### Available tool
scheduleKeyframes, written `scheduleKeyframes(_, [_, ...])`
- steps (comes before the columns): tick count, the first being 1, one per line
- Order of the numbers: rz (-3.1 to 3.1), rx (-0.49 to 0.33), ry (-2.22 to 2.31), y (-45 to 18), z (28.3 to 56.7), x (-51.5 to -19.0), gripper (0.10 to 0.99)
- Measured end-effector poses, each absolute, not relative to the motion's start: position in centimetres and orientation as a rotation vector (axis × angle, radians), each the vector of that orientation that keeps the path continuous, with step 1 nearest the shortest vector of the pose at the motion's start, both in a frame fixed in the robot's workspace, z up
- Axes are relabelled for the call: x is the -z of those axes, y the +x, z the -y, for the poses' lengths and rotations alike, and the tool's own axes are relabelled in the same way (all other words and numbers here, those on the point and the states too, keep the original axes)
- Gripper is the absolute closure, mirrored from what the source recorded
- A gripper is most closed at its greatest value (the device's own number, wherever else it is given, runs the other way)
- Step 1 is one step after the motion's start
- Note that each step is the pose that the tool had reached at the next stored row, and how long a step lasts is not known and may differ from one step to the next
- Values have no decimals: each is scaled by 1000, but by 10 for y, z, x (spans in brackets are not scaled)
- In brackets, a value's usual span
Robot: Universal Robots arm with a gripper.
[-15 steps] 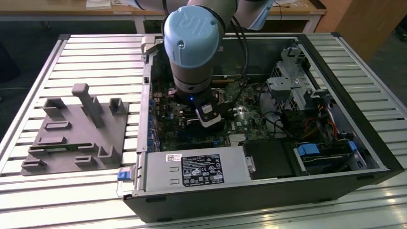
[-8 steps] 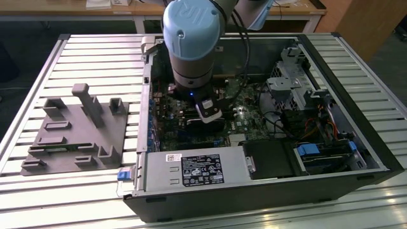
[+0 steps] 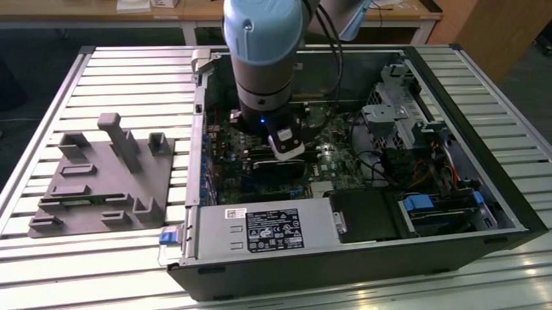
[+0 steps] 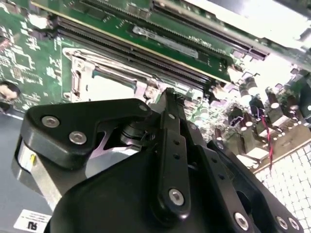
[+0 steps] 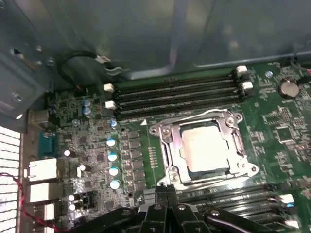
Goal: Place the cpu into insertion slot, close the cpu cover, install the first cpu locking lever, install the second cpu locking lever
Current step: 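Install the second cpu locking lever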
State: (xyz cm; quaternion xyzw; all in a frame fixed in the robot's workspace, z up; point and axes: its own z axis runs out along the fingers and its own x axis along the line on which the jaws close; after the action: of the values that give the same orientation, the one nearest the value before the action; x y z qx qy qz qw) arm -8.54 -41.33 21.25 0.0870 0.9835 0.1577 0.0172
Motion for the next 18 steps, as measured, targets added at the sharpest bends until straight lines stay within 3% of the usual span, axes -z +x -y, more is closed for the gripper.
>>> scheduleKeyframes(18, [-3063, -398, 277, -57, 395, -212, 980])
